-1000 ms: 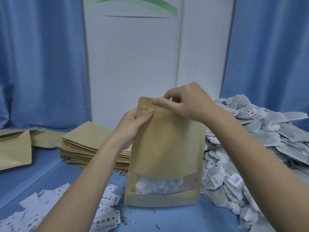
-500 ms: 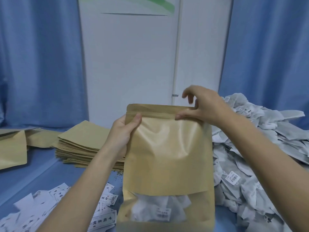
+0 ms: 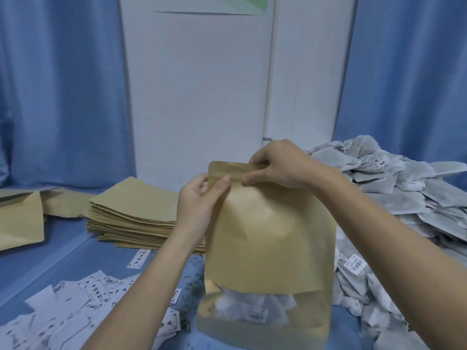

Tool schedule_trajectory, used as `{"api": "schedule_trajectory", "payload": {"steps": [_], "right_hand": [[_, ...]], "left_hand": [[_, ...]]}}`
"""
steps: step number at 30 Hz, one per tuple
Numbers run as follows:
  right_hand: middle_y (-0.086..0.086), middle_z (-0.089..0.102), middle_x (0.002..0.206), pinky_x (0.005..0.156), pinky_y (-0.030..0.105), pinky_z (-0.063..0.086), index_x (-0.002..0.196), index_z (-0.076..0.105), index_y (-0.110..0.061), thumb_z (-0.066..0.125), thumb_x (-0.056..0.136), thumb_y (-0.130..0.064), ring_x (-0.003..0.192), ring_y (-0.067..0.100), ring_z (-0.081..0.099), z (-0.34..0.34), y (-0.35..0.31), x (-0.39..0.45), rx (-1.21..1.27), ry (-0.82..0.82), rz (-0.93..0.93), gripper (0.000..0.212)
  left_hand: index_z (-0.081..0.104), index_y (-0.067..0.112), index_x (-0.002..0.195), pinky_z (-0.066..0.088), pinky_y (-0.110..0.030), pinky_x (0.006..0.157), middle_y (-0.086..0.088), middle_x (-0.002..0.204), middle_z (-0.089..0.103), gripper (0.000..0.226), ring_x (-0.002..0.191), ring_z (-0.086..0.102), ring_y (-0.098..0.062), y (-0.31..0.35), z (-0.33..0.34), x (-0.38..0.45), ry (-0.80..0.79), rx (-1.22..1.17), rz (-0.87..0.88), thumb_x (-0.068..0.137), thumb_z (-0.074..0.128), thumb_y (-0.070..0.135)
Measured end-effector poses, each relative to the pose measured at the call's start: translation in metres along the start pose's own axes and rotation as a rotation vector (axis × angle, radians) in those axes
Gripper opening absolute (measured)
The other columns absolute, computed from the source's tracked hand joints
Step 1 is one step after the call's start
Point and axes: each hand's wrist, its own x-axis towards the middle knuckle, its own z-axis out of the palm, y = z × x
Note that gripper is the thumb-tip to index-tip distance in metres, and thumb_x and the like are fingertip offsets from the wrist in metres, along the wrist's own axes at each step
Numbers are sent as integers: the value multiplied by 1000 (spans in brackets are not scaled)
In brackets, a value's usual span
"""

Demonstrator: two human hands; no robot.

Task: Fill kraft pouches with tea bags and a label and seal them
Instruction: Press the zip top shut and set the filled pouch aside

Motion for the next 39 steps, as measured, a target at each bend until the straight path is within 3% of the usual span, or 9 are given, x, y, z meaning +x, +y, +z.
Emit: {"api": "schedule_trajectory", "payload": {"steps": [4, 9, 13, 18, 22, 27, 31, 34, 39], "right_hand": [[-6, 43, 47, 52, 23, 31, 53, 55, -23, 73, 74, -41, 53, 9, 41, 4, -5, -1, -10, 47, 1, 33], [-11, 48, 46, 49, 14, 32, 61, 60, -24, 71, 78, -39, 52, 3, 44, 5, -18, 2, 71, 33, -42, 26], [-7, 43, 57, 59, 28, 34, 74, 57, -12, 61, 87, -38, 62, 15, 41, 13, -24, 4, -82, 26, -138, 29], [-3, 54, 65, 66, 37, 44, 73, 60, -15, 62, 82, -47, 66, 14, 48, 6, -5, -3, -147, 28, -133, 33], [-5, 61, 78, 75, 40, 46, 87, 67, -13, 65, 82, -43, 77, 15, 52, 11, -2, -8, -112, 89, -178, 30], [-3, 50, 60, 61, 33, 37, 67, 58, -17, 64, 79, -50, 64, 15, 44, 1, 8, -11, -152, 34, -132, 35], [1, 63, 71, 59, 29, 31, 82, 64, -19, 54, 79, -61, 71, 19, 50, 6, 12, -17, -295, 169, -166, 43], [9, 51, 56, 55, 29, 22, 68, 47, -16, 49, 75, -68, 58, 27, 40, 12, 17, -24, -437, 317, -194, 52], [11, 32, 44, 51, 28, 22, 55, 33, -16, 57, 73, -66, 47, 28, 32, 9, 27, -33, -427, 435, -138, 59]], "left_hand": [[58, -1, 72, 37, -27, 58, 3, 57, 59, 32, 60, 46, -13, 2, -1, 3, 147, 129, 87, 89, 64, 25], [51, 16, 61, 30, -25, 55, 5, 47, 45, 35, 52, 32, -6, -1, 11, -3, 283, 355, 212, 91, 61, 32], [52, 4, 65, 25, -23, 51, -19, 54, 44, 39, 53, 27, -10, -3, 16, -7, 363, 420, 239, 91, 61, 32], [57, 10, 68, 30, -29, 56, -17, 56, 50, 34, 55, 33, -9, -4, 9, -8, 311, 339, 222, 89, 63, 37], [68, 27, 59, 37, -17, 51, 15, 52, 56, 23, 51, 46, -1, 2, 5, -4, 143, 177, 84, 65, 76, 48], [62, 3, 64, 39, -30, 60, -5, 65, 60, 40, 61, 48, -14, 3, 3, 0, 213, 264, 139, 68, 78, 39], [66, 5, 64, 39, -29, 60, -4, 64, 61, 33, 62, 47, -13, 2, 2, -3, 247, 254, 177, 70, 78, 34], [66, 22, 53, 39, -23, 53, 13, 53, 60, 25, 55, 47, -5, 6, 4, -5, 233, 230, 175, 62, 75, 44], [64, 19, 55, 38, -26, 57, 7, 56, 59, 28, 58, 46, -9, 7, 8, -5, 243, 199, 187, 61, 74, 44]]}}
